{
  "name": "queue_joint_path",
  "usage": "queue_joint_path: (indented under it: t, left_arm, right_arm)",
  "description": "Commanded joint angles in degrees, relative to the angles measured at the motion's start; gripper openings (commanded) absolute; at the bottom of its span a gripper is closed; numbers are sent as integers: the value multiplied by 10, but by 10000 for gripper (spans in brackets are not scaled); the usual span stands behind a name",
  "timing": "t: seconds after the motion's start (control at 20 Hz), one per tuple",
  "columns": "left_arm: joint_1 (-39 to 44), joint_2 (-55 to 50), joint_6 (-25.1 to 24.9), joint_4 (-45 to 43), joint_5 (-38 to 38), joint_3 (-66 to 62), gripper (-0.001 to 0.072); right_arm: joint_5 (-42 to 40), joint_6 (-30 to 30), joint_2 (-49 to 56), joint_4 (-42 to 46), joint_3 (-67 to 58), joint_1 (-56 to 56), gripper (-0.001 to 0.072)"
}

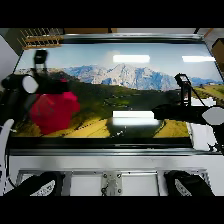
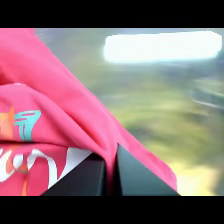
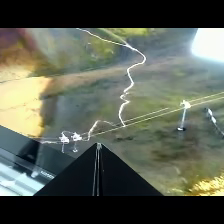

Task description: Fold the clothes and pants, and hang the long-sleeved shirts on hangers.

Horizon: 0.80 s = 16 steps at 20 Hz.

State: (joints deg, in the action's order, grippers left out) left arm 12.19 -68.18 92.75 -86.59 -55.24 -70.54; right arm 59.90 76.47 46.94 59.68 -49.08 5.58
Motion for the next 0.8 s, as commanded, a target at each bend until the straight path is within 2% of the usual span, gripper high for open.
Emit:
queue_joint_path:
  t: [0.0,0.1,0.2,0.25,0.3,0.35,0.45,0.65,0.75]
  left_arm:
    - [195,9,1,12,39,-1,10]
    - [284,-17,1,11,59,-1,10]
    - [337,-43,2,11,55,-2,11]
    - [346,-52,9,11,49,-2,113]
    - [342,-55,23,11,37,-2,488]
    - [327,-51,47,11,13,-4,686]
    - [257,-17,91,11,-31,10,683]
    - [64,92,180,13,-12,168,683]
    - [-31,118,193,49,6,252,683]
  right_arm:
    - [2,0,10,-45,0,0,22]
    - [9,-1,10,-74,0,0,22]
    - [-13,-4,3,-57,-2,-13,18]
    - [-19,-4,-2,-52,-4,-29,18]
    - [-22,-4,-8,-53,-7,-54,18]
    - [-22,-3,-15,-53,-9,-79,18]
    - [-22,-1,-34,-55,-9,-131,18]
    - [-22,-2,-63,-55,-9,-180,18]
    - [-20,-2,-64,-56,-9,-178,18]
